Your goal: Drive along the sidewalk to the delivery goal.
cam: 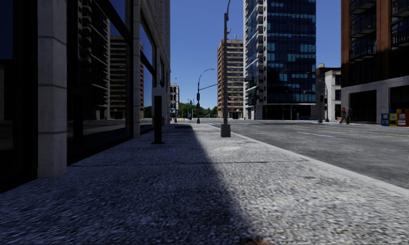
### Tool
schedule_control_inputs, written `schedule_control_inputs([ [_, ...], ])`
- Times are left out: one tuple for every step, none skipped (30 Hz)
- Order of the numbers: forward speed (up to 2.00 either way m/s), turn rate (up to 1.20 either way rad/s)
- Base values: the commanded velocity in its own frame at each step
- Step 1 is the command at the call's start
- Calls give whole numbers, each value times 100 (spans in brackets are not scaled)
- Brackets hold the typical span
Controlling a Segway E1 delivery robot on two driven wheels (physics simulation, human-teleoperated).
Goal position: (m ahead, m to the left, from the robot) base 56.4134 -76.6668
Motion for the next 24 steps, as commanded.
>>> schedule_control_inputs([
  [200,0],
  [200,0],
  [200,0],
  [200,0],
  [200,0],
  [200,0],
  [200,0],
  [200,0],
  [200,0],
  [200,0],
  [200,0],
  [200,0],
  [200,0],
  [200,0],
  [200,0],
  [200,0],
  [200,0],
  [200,0],
  [200,0],
  [200,0],
  [200,0],
  [200,0],
  [200,0],
  [200,0],
])
